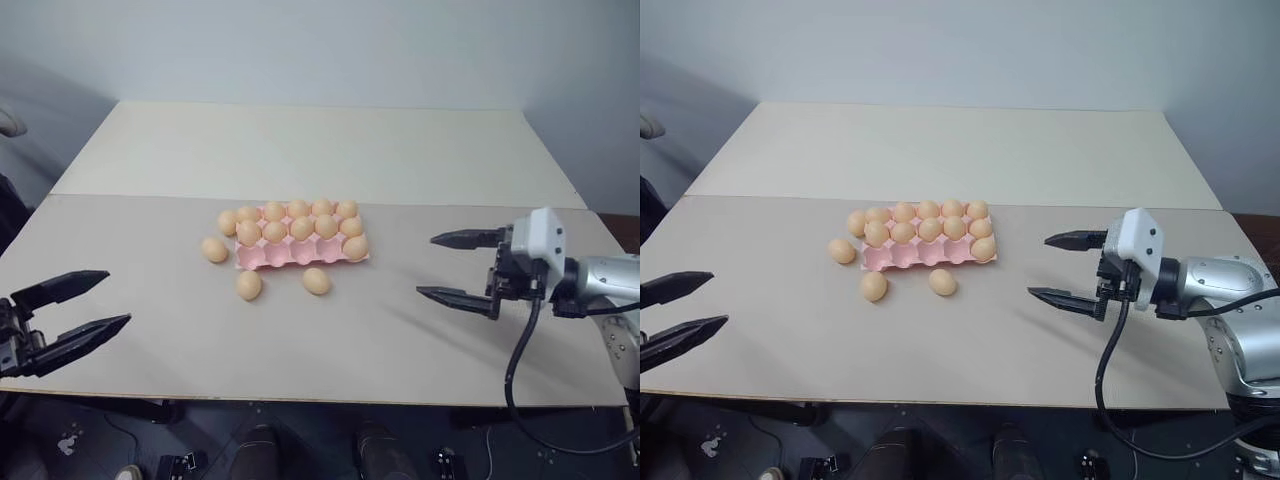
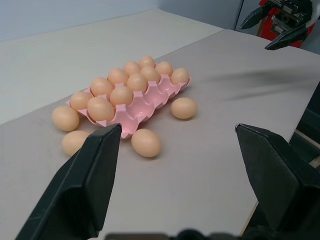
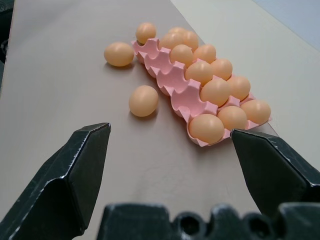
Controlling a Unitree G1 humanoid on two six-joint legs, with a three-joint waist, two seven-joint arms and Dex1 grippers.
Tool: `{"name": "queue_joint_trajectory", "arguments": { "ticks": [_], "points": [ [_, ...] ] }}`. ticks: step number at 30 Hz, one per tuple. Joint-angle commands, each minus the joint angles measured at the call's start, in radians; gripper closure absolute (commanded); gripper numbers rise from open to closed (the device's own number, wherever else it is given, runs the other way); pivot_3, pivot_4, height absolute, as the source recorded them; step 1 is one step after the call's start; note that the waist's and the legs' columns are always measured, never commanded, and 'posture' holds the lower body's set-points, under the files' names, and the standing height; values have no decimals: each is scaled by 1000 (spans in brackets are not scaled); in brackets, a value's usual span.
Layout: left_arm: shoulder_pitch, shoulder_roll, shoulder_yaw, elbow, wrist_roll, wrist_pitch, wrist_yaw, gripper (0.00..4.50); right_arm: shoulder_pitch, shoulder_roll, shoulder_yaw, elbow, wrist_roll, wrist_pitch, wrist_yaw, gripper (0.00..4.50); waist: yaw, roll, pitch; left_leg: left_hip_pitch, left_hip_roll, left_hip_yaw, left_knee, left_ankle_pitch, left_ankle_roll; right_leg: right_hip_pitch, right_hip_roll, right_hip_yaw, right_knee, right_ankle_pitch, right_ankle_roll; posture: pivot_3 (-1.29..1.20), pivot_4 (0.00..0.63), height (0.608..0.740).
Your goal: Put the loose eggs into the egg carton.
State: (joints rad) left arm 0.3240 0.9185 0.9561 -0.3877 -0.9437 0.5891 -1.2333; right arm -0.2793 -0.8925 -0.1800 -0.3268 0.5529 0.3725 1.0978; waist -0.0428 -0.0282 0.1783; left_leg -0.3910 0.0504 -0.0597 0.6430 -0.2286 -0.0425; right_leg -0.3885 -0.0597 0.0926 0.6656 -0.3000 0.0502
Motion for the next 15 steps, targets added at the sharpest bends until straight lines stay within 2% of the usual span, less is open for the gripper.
{"name": "queue_joint_trajectory", "arguments": {
  "ticks": [1,5,15],
  "points": [
    [-20,15,-19,12,11,-18,-4,561,-5,-4,-27,-41,1,-24,-9,0,0,0,0,0,0,0,0,0,0,0,0,0,0,0,0,0,150,740],
    [-51,21,-32,1,-11,-2,0,561,-1,6,-23,-58,8,-18,-21,0,-1,0,0,0,0,0,0,0,0,0,0,0,0,0,0,0,150,740],
    [-51,35,-55,22,15,-16,-44,561,-58,42,91,-81,-58,34,-111,0,-3,0,0,0,0,0,0,0,0,0,0,0,0,0,0,0,150,740]
  ]
}}
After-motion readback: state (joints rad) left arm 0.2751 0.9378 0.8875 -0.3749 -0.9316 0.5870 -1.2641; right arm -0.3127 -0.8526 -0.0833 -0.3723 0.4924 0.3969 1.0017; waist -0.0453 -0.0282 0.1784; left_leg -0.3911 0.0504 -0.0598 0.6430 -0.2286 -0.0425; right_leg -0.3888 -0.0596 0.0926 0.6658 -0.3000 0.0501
